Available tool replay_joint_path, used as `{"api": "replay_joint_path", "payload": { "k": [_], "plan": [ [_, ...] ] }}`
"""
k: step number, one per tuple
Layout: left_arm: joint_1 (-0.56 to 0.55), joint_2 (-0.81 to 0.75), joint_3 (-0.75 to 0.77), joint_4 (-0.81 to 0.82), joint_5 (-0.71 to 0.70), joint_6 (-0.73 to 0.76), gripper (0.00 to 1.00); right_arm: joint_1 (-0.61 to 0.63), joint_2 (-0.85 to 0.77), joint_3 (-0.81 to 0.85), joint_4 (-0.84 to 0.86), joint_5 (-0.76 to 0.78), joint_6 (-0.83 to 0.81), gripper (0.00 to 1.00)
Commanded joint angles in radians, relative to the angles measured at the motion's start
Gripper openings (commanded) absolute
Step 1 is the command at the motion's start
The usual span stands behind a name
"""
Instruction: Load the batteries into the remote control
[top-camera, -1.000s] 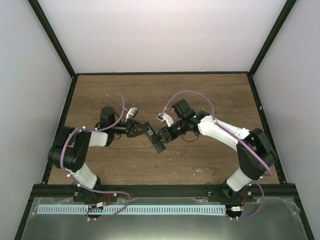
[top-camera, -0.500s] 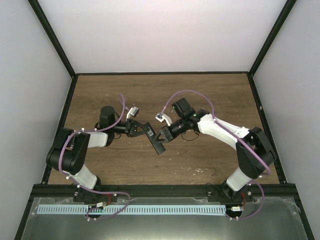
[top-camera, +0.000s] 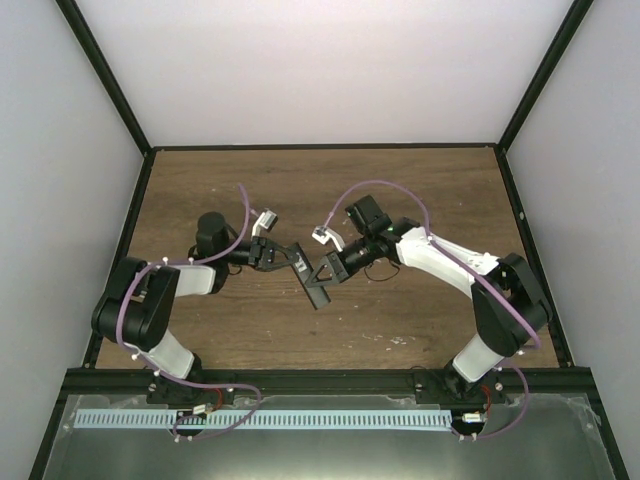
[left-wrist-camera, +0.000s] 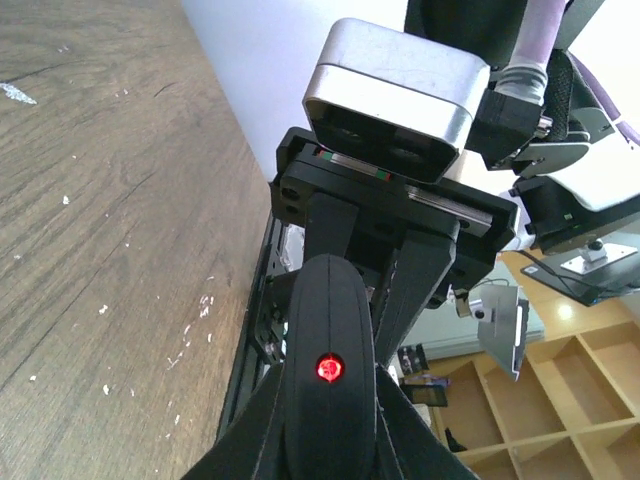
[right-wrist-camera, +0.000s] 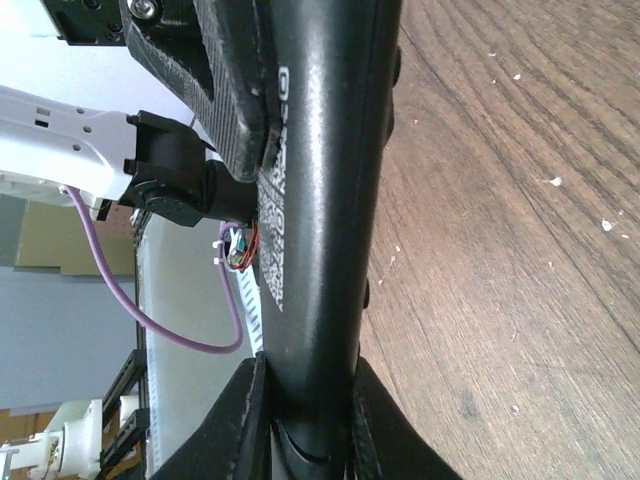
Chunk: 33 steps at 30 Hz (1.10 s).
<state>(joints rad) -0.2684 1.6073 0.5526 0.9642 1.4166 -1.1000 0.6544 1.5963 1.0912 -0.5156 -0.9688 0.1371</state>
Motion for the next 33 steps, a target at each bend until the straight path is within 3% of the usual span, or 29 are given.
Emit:
{"api": "replay_joint_path", "payload": {
  "k": [1,5,10,14,19,25,28,33],
  "plan": [
    [-0.011,-0.028,-0.011,0.079,-0.019,-0.044,0.02,0.01,0.012,0.045,0.015,-0.034,-0.023,0.08],
    [-0.012,-0.039,-0.018,0.075,-0.026,-0.034,0.17,0.01,0.019,0.056,0.017,-0.031,-0.025,0.06],
    [-0.012,-0.047,-0.028,0.06,-0.041,-0.012,0.57,0.01,0.026,0.064,0.01,-0.003,-0.026,0.03],
    [-0.012,-0.058,-0.029,0.003,-0.063,0.027,0.71,0.01,0.027,0.053,0.001,0.036,-0.028,0.02],
    [0.016,-0.09,-0.024,-0.25,-0.139,0.199,0.77,0.01,0.038,0.056,-0.055,0.197,-0.028,0.01],
    [0.188,-0.187,-0.027,-0.709,-0.401,0.421,0.78,0.01,0.061,0.098,-0.205,0.607,-0.004,0.01],
    [0.207,-0.239,0.012,-0.903,-0.497,0.536,0.78,0.01,0.078,0.125,-0.274,0.82,0.023,0.01],
    [0.209,-0.265,0.055,-1.033,-0.557,0.601,0.78,0.011,0.151,0.186,-0.376,1.086,0.058,0.01]
  ]
}}
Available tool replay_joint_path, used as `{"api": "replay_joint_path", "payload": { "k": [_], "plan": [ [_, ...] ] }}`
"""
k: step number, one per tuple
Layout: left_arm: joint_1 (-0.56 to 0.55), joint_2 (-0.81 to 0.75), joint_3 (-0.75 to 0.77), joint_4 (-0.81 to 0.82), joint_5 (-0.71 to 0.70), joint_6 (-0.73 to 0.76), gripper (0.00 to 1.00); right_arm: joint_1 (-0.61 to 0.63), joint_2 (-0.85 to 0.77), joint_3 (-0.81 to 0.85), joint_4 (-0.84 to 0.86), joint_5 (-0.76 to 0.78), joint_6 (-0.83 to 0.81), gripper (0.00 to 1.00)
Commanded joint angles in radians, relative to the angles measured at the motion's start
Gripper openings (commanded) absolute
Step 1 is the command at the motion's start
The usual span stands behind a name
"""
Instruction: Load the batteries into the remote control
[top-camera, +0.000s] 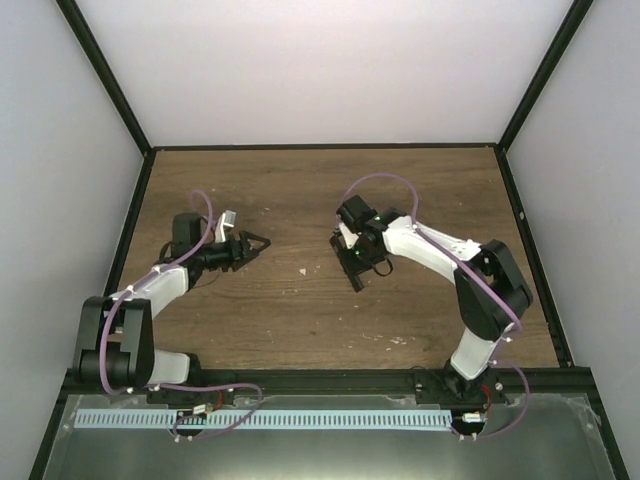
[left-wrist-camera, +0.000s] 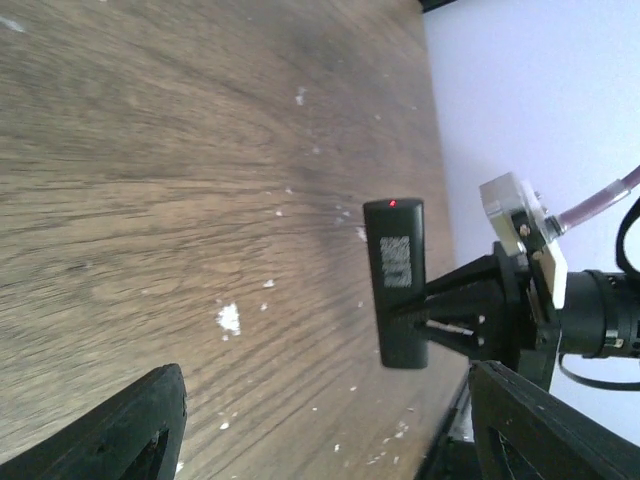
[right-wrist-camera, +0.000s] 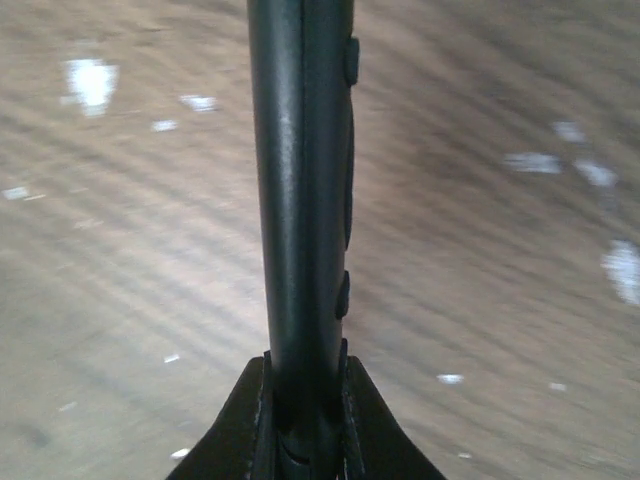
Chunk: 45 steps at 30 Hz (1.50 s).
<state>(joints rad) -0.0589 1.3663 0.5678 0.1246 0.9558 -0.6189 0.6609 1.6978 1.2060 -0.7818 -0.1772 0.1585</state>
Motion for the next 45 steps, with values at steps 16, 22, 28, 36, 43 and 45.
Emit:
{"api": "replay_joint_path", "payload": {
  "k": [16,22,28,36,43,45],
  "plan": [
    [0.0,0.03,0.039,-0.153,-0.088,0.076,0.78,0.036,0.191,0.088,-0.05,0.759,-0.083,0.01],
    [-0.001,0.031,0.045,-0.166,-0.087,0.085,0.78,0.085,0.244,0.062,-0.029,0.803,-0.092,0.01],
    [-0.001,0.033,0.047,-0.171,-0.083,0.088,0.78,0.133,0.257,0.054,-0.007,0.786,-0.111,0.14],
    [-0.001,0.024,0.043,-0.181,-0.076,0.102,0.77,0.17,0.266,0.054,-0.012,0.728,-0.11,0.36],
    [-0.001,0.003,0.038,-0.185,-0.08,0.103,0.77,0.179,0.123,0.049,0.026,0.563,-0.114,0.68],
    [0.0,-0.001,0.037,-0.178,-0.083,0.098,0.77,0.176,0.052,0.038,0.07,0.482,-0.118,0.81]
  ]
}}
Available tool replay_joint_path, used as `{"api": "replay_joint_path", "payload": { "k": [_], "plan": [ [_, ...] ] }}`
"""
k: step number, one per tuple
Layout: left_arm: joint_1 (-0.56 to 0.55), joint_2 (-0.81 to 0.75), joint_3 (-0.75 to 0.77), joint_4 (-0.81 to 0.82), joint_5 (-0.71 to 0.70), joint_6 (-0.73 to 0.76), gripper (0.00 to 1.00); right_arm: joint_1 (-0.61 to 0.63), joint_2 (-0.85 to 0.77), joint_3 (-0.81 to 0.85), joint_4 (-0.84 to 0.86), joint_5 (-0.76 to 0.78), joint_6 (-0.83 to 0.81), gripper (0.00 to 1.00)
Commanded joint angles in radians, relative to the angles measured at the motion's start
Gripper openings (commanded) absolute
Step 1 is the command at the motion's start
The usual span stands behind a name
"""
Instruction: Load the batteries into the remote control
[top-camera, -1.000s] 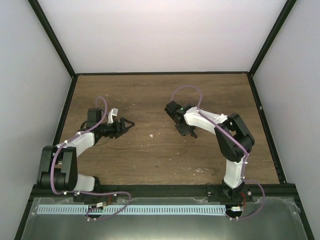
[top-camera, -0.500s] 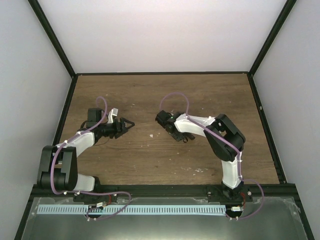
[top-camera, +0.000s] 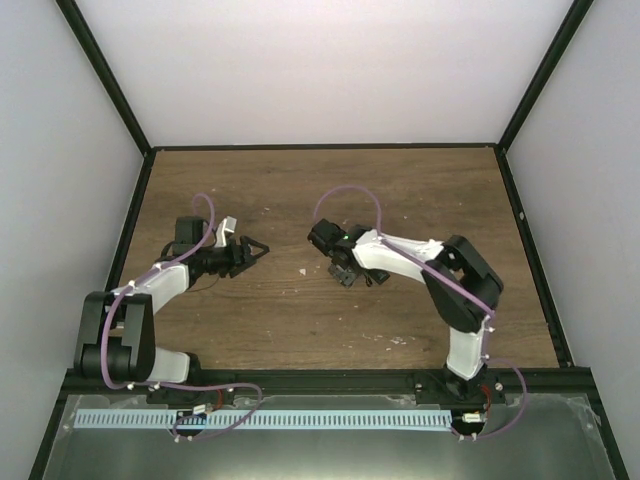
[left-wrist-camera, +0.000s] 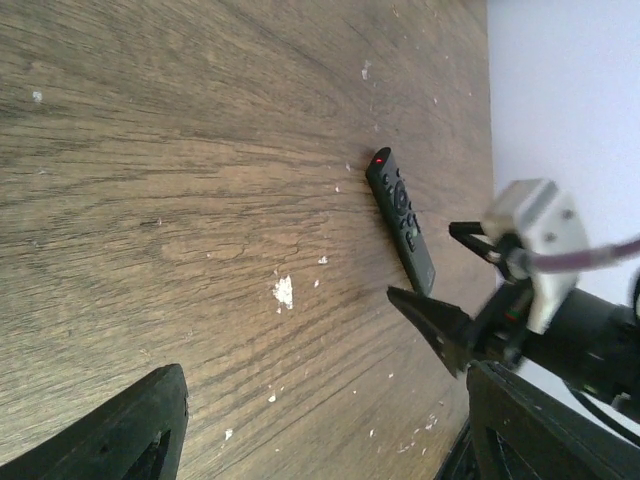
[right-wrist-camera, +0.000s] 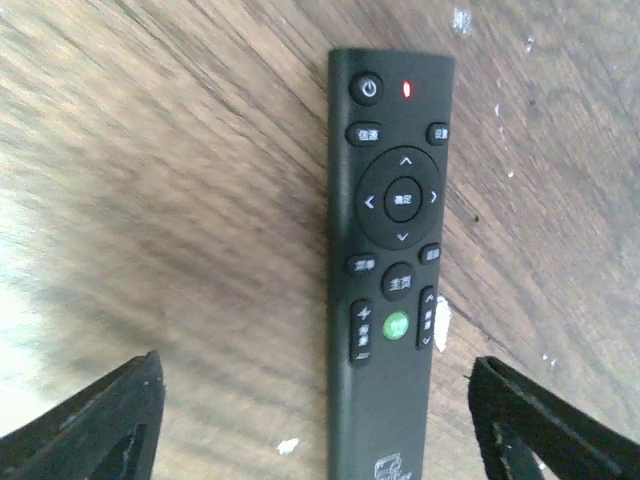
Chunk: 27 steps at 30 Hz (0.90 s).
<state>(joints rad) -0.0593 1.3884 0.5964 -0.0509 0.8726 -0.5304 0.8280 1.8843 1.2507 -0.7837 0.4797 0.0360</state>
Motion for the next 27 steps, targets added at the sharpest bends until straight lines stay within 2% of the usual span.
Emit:
{"api": "replay_joint_path", "payload": {
  "k": [1,6,9,10,11,12,20,27],
  "plan": [
    [0.0,-0.025,0.009,0.001,0.001,0.006,0.77,0.004,-0.163,-0.011,0.09,-0.22,0.002,0.85],
    [-0.001,-0.048,0.014,0.012,0.001,0.004,0.76,-0.095,-0.262,-0.048,0.151,-0.36,0.03,0.96],
    [0.0,-0.062,0.035,-0.02,-0.007,0.029,0.68,-0.181,-0.289,-0.082,0.18,-0.404,0.034,1.0],
    [0.0,-0.068,0.042,-0.037,-0.014,0.042,0.71,-0.211,-0.293,-0.092,0.19,-0.416,0.033,1.0],
    [0.0,-0.074,0.049,-0.053,-0.022,0.055,0.95,-0.245,-0.295,-0.094,0.194,-0.432,0.034,1.0],
    [-0.001,-0.08,0.056,-0.068,-0.032,0.065,0.99,-0.277,-0.296,-0.098,0.205,-0.441,0.036,1.0],
    [0.0,-0.132,0.084,-0.115,-0.083,0.1,1.0,-0.522,-0.292,-0.146,0.298,-0.547,0.056,1.0],
    [0.0,-0.172,0.096,-0.143,-0.135,0.117,1.0,-0.659,-0.283,-0.217,0.337,-0.591,0.049,1.0]
  ]
}}
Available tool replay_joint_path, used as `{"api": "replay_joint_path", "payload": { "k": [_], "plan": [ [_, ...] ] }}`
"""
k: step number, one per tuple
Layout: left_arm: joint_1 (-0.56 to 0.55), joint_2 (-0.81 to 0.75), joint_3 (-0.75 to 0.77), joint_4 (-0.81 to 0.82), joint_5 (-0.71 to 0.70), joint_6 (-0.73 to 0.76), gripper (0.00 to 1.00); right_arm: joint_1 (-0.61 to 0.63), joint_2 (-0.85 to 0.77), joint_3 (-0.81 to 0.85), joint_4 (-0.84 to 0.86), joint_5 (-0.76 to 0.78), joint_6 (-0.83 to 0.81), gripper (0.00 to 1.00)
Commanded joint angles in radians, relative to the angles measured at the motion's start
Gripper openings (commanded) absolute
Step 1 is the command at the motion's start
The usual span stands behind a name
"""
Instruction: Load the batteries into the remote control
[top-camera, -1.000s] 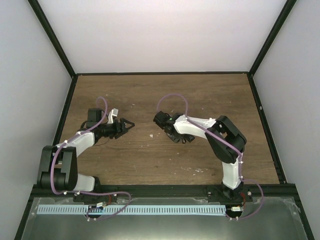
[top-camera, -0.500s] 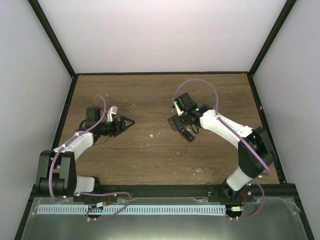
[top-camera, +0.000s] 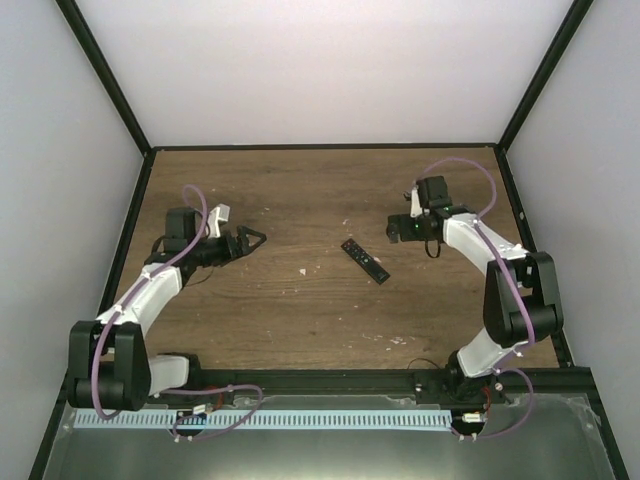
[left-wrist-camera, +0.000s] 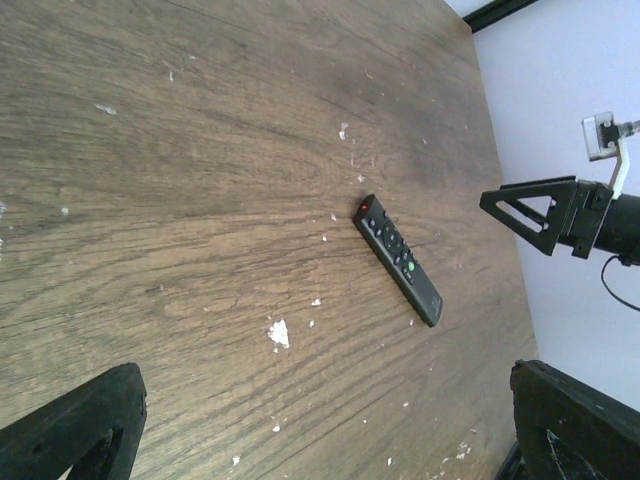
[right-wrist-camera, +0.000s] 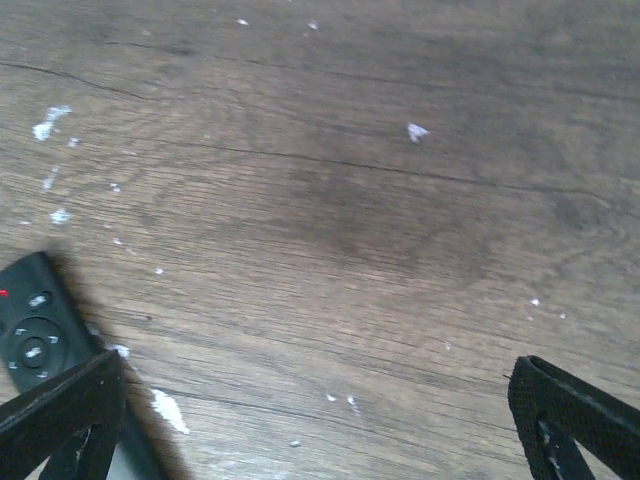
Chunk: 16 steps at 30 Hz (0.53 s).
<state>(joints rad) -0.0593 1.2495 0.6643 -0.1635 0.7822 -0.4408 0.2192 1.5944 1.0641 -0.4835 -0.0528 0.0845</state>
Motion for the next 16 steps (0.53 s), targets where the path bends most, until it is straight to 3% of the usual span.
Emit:
{"api": "replay_joint_path", "payload": {
  "k": [1,16],
  "plan": [
    [0.001,-0.039,0.028,-0.034,-0.051,0.029,1.0,-0.071,0.006,-0.04,0.039,-0.065,-0.002,1.0],
    [0.001,-0.05,0.016,-0.042,-0.093,0.039,1.0,-0.113,-0.021,-0.075,0.048,-0.081,-0.018,1.0]
  ]
}}
